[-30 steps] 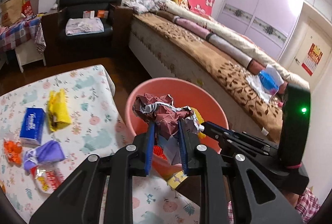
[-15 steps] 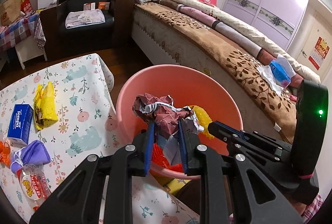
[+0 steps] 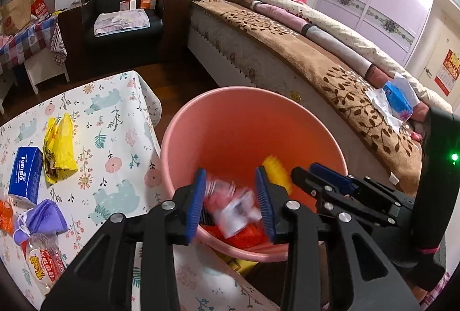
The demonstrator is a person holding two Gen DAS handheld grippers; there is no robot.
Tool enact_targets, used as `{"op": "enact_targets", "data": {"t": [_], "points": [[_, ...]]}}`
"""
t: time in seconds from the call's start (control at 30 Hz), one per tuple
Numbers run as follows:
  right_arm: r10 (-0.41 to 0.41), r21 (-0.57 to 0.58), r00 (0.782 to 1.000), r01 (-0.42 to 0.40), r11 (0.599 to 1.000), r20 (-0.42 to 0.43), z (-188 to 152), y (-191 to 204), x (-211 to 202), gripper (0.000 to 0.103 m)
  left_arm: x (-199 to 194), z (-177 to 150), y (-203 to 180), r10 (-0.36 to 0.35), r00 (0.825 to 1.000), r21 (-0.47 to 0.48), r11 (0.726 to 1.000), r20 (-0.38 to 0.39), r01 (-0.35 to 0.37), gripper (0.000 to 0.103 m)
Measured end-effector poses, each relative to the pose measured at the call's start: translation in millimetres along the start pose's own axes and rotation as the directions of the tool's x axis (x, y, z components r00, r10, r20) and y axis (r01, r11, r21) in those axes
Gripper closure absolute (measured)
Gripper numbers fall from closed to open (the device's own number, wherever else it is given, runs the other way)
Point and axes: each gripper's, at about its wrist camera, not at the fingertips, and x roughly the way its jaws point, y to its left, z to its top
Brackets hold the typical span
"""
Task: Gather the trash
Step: 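Open both tools to drop the paper and foam net into the bucket, then withdraw both open tools from the bucket back over the table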
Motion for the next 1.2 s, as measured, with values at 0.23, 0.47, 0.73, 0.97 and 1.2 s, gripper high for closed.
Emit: {"op": "enact_targets", "data": {"t": [0.23,0.47,0.73,0.97,1.2], "points": [[0.006,-0.015,1.0,-0.006,1.0,0.022,-0.9,2.4,-9.7,0.064,-5.9,0.6,-3.5,0.007,1.0,0.015,1.0,0.01,-0.007,0.051],[0.018,-0.012,0.999,-0.018,1.0,0.049,-3.3,7.6,-26.4,0.063,-22.7,-0.9,-5.4,0.007,0.999,0.021,1.0,0.039,-0.008,0.05],[0.03,-0.017,0.996,-0.029,0.999,0.08,-13.6,25.7,-53.1,0.062,-52.3,-11.3,-2.2,0.032,0.996,0.028,0.999,0.078,-0.034,0.05],[0.039,-0.033,0.994,-0.036,0.999,0.106,-26.7,52.9,-70.3,0.051,-85.0,-27.0,18.9,0.072,0.99,-0.009,0.997,0.118,-0.071,0.05],[0.077,-0.066,0.99,-0.07,0.995,0.119,-37.2,88.5,-76.7,0.051,-112.4,-44.5,56.0,0.137,0.98,-0.074,0.989,0.146,-0.127,0.051]]}}
